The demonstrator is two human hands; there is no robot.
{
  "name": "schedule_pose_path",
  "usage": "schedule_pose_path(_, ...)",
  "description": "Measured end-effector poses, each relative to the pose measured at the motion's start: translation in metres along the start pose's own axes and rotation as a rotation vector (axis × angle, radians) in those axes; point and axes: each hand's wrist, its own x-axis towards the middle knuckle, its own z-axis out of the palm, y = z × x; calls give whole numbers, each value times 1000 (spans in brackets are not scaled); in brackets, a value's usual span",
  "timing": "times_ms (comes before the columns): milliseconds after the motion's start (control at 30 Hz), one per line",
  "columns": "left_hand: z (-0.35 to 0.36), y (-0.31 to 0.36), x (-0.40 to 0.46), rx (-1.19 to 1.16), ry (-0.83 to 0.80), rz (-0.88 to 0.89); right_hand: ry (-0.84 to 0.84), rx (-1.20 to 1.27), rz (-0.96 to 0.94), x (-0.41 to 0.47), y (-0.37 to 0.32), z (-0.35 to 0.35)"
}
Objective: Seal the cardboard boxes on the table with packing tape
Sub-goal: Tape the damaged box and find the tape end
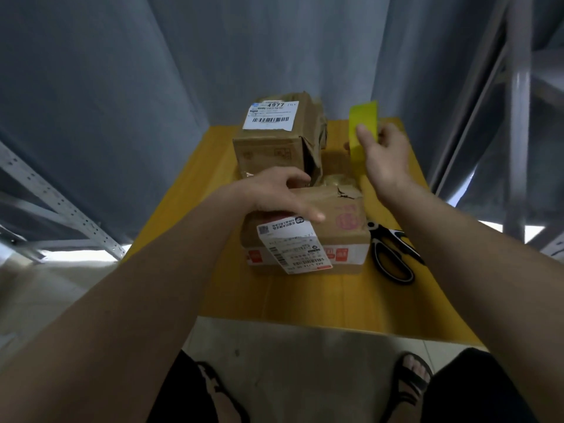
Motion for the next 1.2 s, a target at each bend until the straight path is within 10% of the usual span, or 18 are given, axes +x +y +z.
schedule_pose_path(300, -7, 10, -9, 402, -234, -119, 24, 296, 73, -11, -40, 14)
schedule_pose_path(700, 11, -20, -2, 175, 331, 53, 92, 346, 116, -24, -56, 15)
schedule_pose_path(900, 1, -27, -12, 41, 292, -13, 58, 393, 162, -26, -58, 23)
schedule_pose_path(1100, -18, -31, -35, -1115, 197, 216, -244, 535, 337, -37, -56, 39)
schedule_pose_path(1200, -22, -32, -40, -1234, 142, 217, -330, 545, 293, -40, -51, 48)
